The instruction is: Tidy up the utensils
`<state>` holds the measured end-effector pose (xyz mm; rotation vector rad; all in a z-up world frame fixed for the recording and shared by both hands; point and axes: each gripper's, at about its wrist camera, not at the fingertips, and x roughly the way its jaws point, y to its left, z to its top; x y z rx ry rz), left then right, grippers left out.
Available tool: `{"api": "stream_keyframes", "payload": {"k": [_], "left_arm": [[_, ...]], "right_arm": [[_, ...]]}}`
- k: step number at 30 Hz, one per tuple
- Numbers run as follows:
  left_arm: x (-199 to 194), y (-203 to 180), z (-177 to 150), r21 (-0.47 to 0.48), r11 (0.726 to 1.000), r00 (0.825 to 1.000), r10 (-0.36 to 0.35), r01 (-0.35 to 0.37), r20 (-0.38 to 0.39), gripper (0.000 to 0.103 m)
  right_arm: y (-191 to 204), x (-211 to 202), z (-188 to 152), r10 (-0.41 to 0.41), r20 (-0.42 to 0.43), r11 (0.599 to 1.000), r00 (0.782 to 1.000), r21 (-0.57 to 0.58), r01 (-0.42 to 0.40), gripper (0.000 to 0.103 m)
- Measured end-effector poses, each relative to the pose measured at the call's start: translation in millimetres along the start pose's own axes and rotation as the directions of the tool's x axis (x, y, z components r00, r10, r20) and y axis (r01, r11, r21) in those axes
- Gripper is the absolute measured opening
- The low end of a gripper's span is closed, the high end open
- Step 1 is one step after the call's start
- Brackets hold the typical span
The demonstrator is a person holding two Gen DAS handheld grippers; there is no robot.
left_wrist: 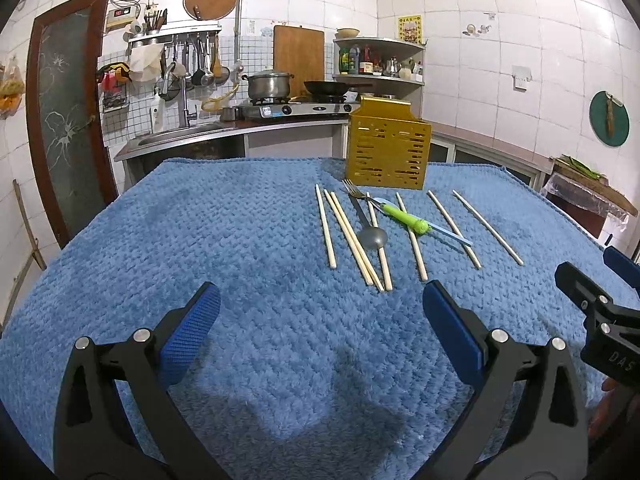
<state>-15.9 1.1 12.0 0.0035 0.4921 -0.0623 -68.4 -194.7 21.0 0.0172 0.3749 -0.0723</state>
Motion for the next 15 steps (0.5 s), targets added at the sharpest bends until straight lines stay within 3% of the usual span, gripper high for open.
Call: {"api": "stream_keyframes", "payload": {"k": [15], "left_arm": [[-7.3, -0.1, -1.0, -0.003, 1.0, 0.999, 0.007, -0.007, 0.037, 0.098]], "right_arm": [[-0.6, 0.9, -0.4, -0.003, 0.008, 1.0, 1.0, 0.0, 0.003, 0.099]]}}
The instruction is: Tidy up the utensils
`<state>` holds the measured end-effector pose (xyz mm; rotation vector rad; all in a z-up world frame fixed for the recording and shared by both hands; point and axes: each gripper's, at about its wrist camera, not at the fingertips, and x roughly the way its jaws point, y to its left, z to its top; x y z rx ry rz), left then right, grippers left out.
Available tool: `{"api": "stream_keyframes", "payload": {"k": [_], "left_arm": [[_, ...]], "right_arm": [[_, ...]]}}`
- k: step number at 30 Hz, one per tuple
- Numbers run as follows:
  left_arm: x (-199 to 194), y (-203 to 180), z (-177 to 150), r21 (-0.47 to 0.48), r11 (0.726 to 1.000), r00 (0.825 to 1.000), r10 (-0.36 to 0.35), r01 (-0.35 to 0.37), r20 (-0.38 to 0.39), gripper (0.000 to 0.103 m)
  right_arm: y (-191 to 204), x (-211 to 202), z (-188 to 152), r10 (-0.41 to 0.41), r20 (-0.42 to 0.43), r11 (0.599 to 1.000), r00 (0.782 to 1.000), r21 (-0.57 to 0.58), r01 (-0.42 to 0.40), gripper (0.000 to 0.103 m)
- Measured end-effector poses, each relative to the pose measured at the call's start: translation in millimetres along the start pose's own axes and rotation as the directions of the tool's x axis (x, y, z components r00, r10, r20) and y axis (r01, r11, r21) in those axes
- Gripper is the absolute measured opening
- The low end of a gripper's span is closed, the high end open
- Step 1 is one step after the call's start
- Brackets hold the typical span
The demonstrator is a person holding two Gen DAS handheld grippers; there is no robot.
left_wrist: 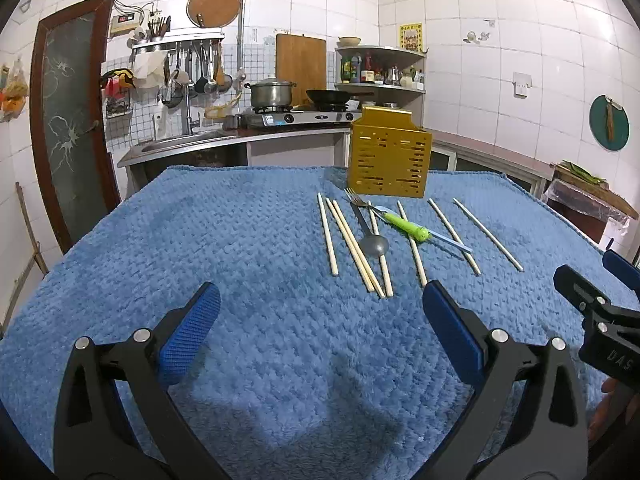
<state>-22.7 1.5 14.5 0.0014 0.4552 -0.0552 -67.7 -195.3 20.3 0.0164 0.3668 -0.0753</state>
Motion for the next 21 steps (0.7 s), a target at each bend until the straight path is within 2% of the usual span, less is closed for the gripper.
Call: {"api": "stream_keyframes", "payload": {"k": [21], "left_arm": [[-11.7, -4.6, -0.7, 0.026, 1.0, 0.998, 0.01, -0.012, 0.059, 0.098]], "right_arm": [[11.3, -16.6, -4.5, -0.013, 0.083, 0.999, 0.996, -0.047, 0.017, 0.099]]}}
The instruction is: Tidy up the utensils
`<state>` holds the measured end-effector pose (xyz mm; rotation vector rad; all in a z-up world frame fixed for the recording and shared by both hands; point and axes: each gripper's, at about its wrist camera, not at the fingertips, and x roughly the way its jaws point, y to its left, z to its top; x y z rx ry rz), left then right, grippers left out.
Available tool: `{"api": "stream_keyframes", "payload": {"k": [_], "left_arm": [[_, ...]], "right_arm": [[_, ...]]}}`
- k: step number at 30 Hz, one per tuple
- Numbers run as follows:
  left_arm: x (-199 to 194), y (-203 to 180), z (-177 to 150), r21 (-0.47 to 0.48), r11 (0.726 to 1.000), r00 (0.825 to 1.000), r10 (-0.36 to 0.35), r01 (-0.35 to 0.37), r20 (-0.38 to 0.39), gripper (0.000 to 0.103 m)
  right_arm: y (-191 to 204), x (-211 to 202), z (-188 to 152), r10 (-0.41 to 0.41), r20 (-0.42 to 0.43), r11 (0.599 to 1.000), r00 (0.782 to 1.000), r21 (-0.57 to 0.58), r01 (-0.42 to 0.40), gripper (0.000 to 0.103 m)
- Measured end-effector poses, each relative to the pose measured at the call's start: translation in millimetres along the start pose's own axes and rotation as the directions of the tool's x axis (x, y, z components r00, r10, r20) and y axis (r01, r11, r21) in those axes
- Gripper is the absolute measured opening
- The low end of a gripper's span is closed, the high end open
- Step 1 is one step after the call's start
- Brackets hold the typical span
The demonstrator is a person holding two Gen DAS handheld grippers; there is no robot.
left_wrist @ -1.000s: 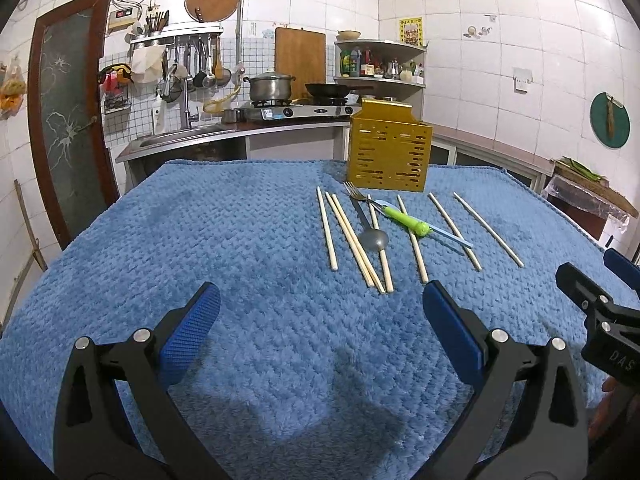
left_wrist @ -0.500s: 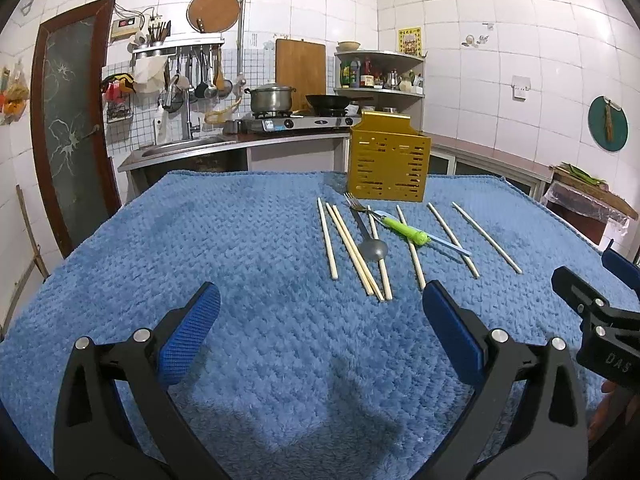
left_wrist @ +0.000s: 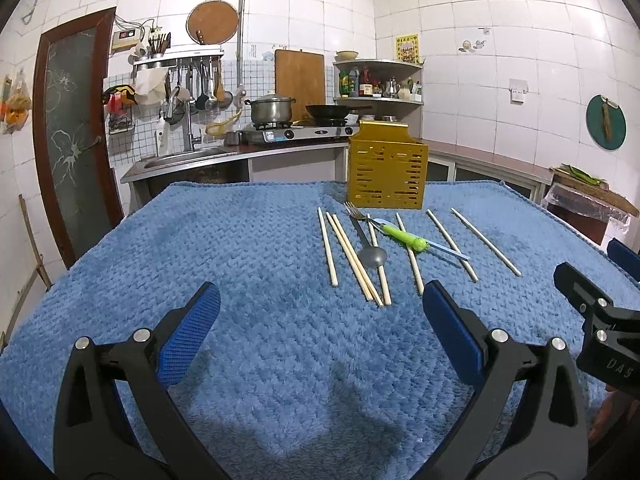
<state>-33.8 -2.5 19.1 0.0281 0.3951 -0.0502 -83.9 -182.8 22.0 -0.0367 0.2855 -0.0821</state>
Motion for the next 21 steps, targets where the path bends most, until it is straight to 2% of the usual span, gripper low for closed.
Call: {"api": "stream_keyframes", "payload": {"k": [21], "left_arm": [[-6.1, 1.8, -1.2, -0.005, 1.0, 0.999, 0.026, -0.025, 0.03, 0.098]], "right_arm": [[-6.5, -1.5, -1.5, -0.01, 0.013, 0.999, 1.0, 0.033, 0.01, 0.099]]}}
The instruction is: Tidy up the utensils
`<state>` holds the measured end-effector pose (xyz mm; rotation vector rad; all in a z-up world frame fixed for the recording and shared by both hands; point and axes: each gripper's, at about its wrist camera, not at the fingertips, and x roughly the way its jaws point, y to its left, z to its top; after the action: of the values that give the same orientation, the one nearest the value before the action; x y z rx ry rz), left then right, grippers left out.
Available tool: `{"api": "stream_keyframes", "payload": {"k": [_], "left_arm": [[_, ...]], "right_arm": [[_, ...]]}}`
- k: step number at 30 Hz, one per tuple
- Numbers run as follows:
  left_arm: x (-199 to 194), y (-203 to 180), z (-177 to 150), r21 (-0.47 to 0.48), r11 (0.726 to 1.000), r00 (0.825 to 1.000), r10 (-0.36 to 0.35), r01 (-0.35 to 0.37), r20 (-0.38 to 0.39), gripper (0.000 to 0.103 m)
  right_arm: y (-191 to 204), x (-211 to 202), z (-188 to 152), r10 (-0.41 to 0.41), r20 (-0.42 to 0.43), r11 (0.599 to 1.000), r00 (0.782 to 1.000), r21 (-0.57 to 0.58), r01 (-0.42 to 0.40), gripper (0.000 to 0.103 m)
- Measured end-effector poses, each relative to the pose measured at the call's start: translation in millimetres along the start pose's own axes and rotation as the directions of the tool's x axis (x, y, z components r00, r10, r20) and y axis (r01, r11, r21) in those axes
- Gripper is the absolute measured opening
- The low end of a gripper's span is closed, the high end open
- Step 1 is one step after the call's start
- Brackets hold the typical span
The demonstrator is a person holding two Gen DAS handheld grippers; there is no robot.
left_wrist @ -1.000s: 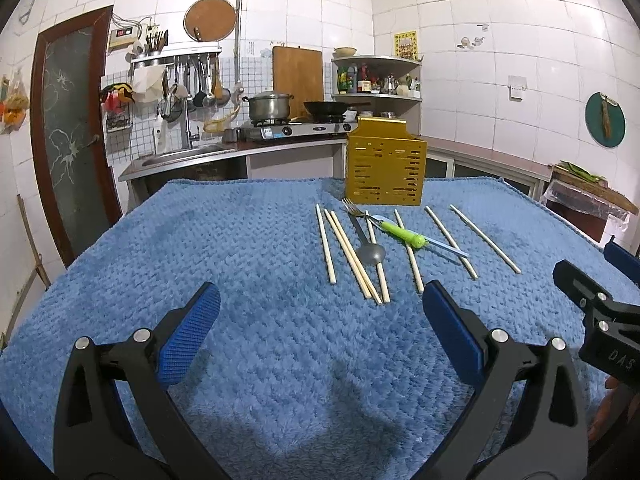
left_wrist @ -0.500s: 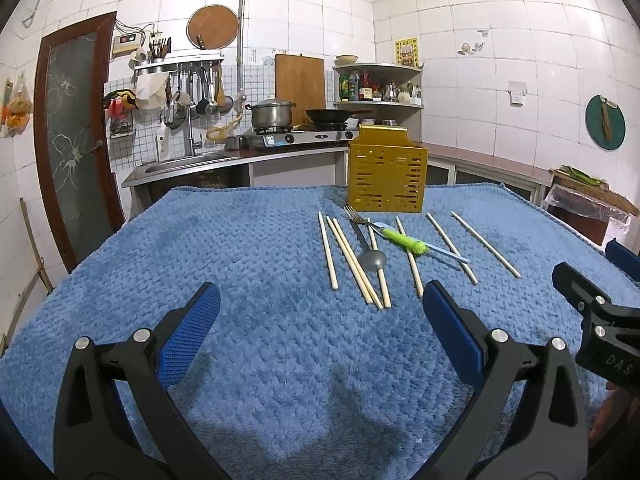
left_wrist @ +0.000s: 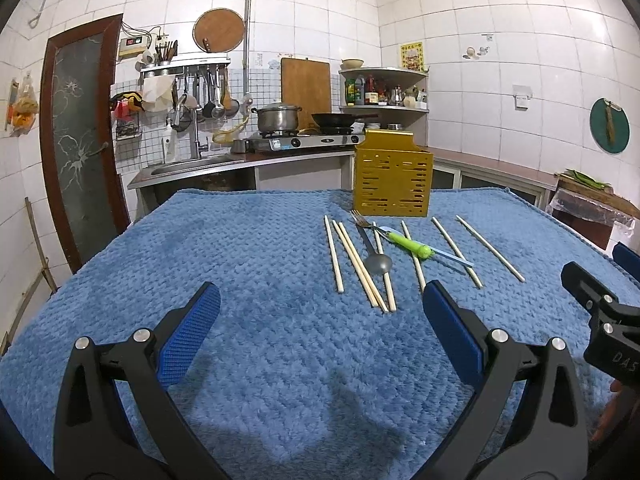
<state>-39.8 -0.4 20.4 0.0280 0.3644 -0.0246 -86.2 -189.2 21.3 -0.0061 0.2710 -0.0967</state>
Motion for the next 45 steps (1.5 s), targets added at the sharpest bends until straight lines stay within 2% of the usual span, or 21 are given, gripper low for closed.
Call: {"api": "stream_keyframes", "payload": {"k": [21, 31, 36, 41, 45], "left_arm": [[6.7, -2.5, -1.1, 0.012, 1.0, 1.0, 0.008, -0.008, -0.018, 0.098], [13.2, 2.8, -1.7, -0.011, 1.0, 0.998, 0.009, -0.01, -0.054, 0.098], [14.5, 3.8, 0.7, -0.011, 1.0, 0.998, 0.016, -0.016, -0.068, 0.098], [15.7, 1.8, 16.1, 0.024, 1.0, 0.995, 0.02, -0.018, -0.094, 0.098], [21.8, 7.3, 43.9, 0.009, 1.0, 0.996, -0.009, 0.01, -0.093, 0.098]], "right_arm": [[-3.7, -3.5, -0.7, -0.018, 0.014, 1.0, 1.0, 0.016, 0.018, 0.099], [-2.5, -5.0, -1.0, -0.01, 0.027, 1.0, 1.0, 0.015, 0.01, 0.099], [-1.7, -7.3, 1.0, 0.023, 0.035, 1.0, 0.999, 0.001, -0.023, 0.099], [-5.1, 8.9, 17.0, 0.072, -0.033, 0.997, 0.997, -0.011, -0.072, 0.099], [-9.1, 29.6, 39.0, 0.084, -0.053, 0.996, 0.995, -0.003, -0.084, 0.099]]}}
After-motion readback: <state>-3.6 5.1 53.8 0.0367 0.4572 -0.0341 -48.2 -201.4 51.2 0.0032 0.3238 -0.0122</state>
